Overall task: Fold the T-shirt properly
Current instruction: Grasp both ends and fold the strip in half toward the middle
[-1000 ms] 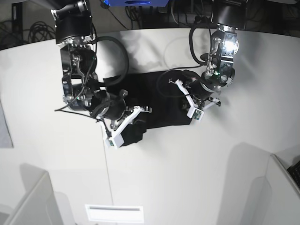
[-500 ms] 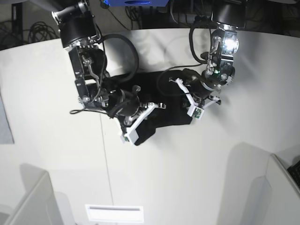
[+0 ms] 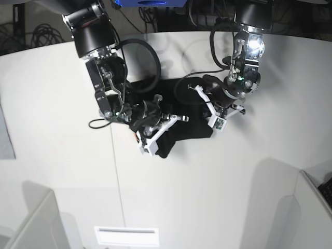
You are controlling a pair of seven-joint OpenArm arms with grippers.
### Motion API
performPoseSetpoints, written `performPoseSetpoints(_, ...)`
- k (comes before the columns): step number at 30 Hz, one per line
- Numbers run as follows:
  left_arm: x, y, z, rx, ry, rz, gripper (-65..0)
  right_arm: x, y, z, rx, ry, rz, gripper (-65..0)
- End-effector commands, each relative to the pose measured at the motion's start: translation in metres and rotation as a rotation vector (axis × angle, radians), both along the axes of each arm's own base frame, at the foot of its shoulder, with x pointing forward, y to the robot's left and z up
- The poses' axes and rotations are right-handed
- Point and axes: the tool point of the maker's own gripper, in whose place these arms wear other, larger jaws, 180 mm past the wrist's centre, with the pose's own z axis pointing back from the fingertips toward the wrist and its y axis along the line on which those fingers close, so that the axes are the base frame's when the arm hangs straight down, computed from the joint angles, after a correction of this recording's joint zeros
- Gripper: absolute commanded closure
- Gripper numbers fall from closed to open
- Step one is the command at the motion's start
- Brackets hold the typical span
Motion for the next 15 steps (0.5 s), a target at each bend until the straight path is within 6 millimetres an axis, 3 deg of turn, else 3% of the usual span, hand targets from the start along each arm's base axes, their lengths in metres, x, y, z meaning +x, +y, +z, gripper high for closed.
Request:
performPoseSetpoints(1, 0.008, -0.002, 0.014, -0.021, -0.050, -0.002, 0.0, 0.011, 0.003, 0.010, 0.016, -0.032, -0.001, 0.0)
performPoseSetpoints(8, 0.004, 0.040, 0.028, -0.010, -0.086, 0.113, 0.0, 0.012, 0.000, -0.006, -0.004, 0.001, -0.020, 0.0)
performPoseSetpoints(15, -0.029, 0.094, 0.038, 0.068, -0.095, 0.202, 0.0, 0.011, 0.006, -0.005, 0.011, 0.010, -0.026, 0.0)
